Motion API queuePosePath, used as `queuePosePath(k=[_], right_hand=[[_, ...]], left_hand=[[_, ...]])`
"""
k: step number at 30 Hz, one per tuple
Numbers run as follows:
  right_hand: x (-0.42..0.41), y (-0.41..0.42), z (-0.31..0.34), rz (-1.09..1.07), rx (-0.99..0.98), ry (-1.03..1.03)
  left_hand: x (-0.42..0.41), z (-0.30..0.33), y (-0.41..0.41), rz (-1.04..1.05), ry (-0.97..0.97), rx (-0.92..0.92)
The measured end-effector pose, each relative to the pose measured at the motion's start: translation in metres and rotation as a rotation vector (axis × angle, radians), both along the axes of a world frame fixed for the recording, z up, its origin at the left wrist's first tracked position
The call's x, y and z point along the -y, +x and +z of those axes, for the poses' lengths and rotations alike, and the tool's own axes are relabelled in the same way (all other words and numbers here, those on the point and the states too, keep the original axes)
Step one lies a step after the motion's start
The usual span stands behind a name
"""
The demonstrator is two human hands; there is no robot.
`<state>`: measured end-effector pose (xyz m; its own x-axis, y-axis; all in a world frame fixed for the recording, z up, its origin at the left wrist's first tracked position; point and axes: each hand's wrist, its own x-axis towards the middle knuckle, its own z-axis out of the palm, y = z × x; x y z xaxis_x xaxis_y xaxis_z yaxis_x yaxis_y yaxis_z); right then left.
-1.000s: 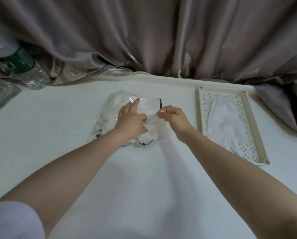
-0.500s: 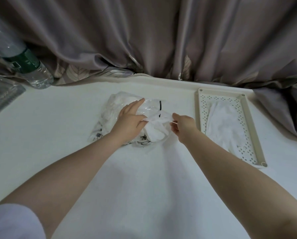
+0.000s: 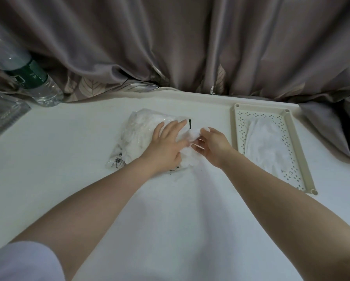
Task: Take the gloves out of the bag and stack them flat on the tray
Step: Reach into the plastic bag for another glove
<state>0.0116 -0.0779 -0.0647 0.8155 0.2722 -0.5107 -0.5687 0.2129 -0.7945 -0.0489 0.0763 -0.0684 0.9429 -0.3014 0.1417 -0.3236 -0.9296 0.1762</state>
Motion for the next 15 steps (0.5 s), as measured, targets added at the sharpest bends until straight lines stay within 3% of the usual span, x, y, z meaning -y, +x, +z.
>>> queuePosePath(k=[4, 8, 10, 12, 15], right_hand=[[0.002, 0.003, 0.003, -0.166, -0.089, 0.177], [0.010, 0.011, 0.004, -0.293, -0.159, 0.191], [0.013, 0.014, 0.004, -0.332, -0.217, 0.200], [0.014, 0.013, 0.004, -0.359, -0.260, 0.223], [0.012, 0.009, 0.005, -0.239, -0.220, 0.183]], left_hand=[[-0.001, -0.006, 0.001, -0.091, 0.186, 0.063], [-0.015, -0.007, 0.004, -0.044, 0.177, 0.129], [-0.023, -0.006, 0.004, -0.012, 0.263, 0.066], [-0.021, -0.004, 0.005, 0.090, 0.411, -0.120], [-0.012, -0.007, 0.009, 0.204, 0.501, -0.311]])
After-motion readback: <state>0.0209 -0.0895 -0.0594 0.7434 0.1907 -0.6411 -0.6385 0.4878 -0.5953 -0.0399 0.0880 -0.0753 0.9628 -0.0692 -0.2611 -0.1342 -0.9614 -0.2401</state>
